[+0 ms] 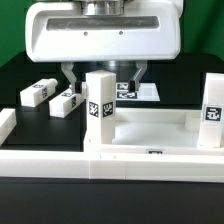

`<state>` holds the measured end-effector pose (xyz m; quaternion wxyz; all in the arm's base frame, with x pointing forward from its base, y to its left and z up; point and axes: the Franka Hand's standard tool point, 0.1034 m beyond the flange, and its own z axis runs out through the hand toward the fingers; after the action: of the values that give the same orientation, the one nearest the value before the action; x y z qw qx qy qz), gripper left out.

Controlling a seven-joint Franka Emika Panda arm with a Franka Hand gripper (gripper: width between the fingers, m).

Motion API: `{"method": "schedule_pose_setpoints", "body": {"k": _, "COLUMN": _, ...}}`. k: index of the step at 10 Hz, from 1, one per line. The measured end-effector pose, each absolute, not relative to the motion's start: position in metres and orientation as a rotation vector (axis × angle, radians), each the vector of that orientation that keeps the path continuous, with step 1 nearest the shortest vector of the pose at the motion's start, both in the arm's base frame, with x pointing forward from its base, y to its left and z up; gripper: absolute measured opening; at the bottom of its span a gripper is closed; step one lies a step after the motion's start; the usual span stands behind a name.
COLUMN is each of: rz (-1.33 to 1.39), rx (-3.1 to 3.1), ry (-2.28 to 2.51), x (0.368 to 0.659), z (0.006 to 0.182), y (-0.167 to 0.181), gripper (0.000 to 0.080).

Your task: Assemble desk

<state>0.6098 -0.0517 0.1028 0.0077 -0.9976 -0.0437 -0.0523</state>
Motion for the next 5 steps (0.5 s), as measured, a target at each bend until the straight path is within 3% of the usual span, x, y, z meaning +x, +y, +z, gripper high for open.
{"method": "schedule_pose_setpoints", "body": {"k": 5, "rz": -0.155, "rx": -3.091, "ry": -0.658, "x": 0.6102, "z": 0.1033, "y": -0.0536, "gripper": 0.0649}}
